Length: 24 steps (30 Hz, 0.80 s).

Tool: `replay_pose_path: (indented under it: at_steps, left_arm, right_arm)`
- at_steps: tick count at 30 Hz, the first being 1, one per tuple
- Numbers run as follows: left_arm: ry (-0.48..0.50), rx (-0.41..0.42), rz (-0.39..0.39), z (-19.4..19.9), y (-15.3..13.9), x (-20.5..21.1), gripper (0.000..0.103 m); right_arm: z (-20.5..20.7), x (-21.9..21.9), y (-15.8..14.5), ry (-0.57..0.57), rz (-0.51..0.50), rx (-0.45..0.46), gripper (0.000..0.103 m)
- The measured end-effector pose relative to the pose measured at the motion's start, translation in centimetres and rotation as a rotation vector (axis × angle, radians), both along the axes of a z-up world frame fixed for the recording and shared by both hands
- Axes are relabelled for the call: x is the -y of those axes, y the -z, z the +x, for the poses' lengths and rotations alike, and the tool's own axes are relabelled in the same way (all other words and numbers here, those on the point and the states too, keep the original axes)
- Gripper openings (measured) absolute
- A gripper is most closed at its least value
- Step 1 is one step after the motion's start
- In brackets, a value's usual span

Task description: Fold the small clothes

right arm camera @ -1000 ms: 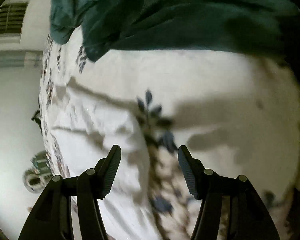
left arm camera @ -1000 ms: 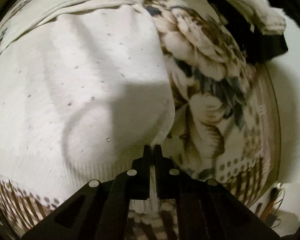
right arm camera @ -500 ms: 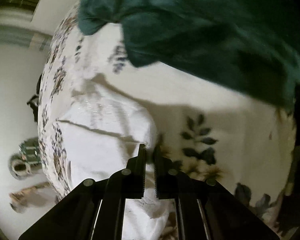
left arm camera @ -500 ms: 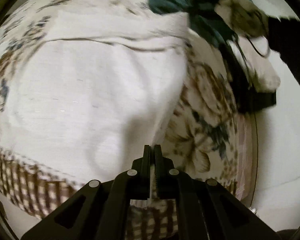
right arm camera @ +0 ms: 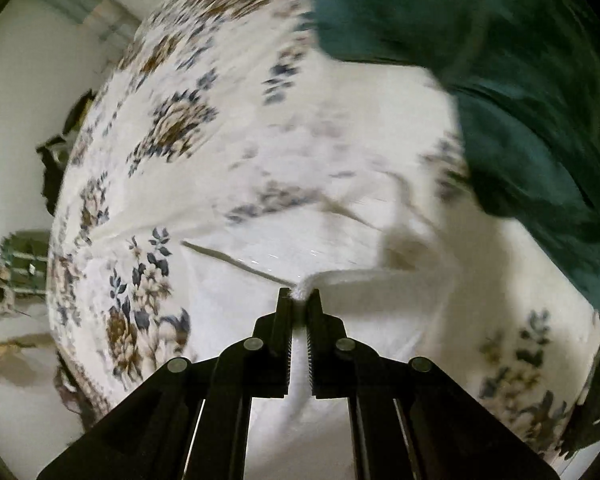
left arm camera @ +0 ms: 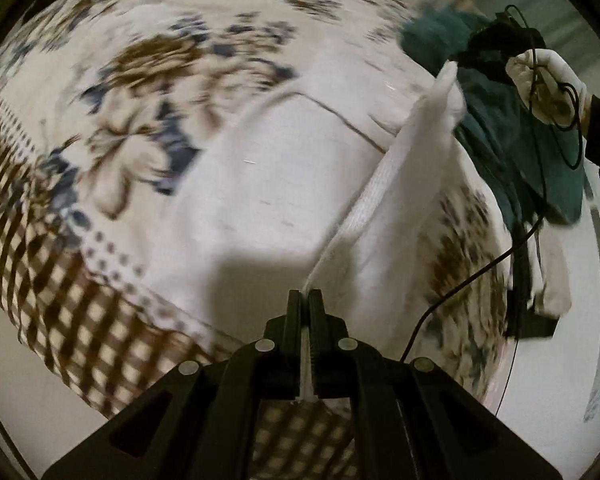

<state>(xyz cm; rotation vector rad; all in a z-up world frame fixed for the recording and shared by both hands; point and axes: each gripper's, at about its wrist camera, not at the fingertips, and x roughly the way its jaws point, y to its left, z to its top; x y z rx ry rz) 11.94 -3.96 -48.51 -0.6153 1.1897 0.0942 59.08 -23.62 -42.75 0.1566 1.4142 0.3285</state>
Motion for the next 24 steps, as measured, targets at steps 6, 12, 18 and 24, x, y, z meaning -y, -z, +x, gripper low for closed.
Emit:
replay_pose_path:
  at_steps: [6, 12, 18, 24]
  left_arm:
    - [-0.072, -0.034, -0.064, 0.0, 2.9, -6.9, 0.001]
    - [-0.103, -0.089, -0.124, -1.0, 5.7, -10.7, 0.001]
    - [-0.062, -0.191, -0.18, -1.1, 9.5, -11.4, 0.003]
    - [-0.068, -0.25, -0.175, -0.6, 9.4, -15.4, 0.032]
  right_arm:
    - [1.5, -13.8, 3.1, -0.08, -0.137, -0.001, 0.006]
    - [1.3, -22.3, 7.3, -0.151, -0.24, -0.023, 0.006]
    - [0.6, -26.4, 11.1, -0.189, -0.305, -0.077, 0.007]
    - [-0.2, -22.8, 10.4, -0.108, -0.045, -0.192, 0.042]
